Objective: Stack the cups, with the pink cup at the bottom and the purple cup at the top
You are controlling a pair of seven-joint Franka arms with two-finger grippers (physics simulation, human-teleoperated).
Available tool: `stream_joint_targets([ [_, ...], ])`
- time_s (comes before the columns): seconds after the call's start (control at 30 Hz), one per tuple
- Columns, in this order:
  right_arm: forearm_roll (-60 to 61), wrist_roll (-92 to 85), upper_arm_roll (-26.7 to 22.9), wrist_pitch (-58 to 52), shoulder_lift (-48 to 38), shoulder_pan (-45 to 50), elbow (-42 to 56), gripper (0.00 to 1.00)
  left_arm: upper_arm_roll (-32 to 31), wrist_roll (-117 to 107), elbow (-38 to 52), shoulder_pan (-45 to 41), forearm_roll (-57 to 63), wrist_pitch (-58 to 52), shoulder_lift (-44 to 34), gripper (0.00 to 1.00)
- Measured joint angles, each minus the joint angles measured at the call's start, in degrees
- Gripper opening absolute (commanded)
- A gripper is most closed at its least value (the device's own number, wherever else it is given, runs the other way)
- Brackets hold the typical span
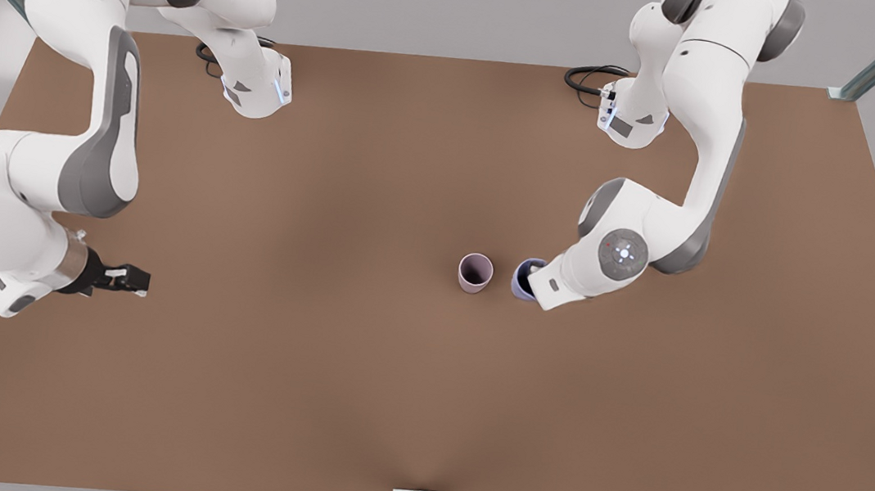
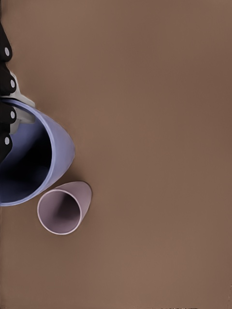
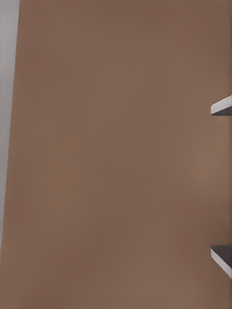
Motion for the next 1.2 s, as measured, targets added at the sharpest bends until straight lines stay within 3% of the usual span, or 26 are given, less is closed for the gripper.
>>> stream_joint_targets([
  [0.4,0.3,-0.3,0.0,0.8,0.2,-0.1,0.1,1.0,-0.1,-12.6,2.1,-8.0,-1.2,1.5,3.2,0.21],
  [1.2,0.4,-0.6,-0.1,1.0,0.6,-0.1,0.3,1.0,-0.1,-23.1,-0.3,-9.7,-0.9,4.1,5.0,0.21],
])
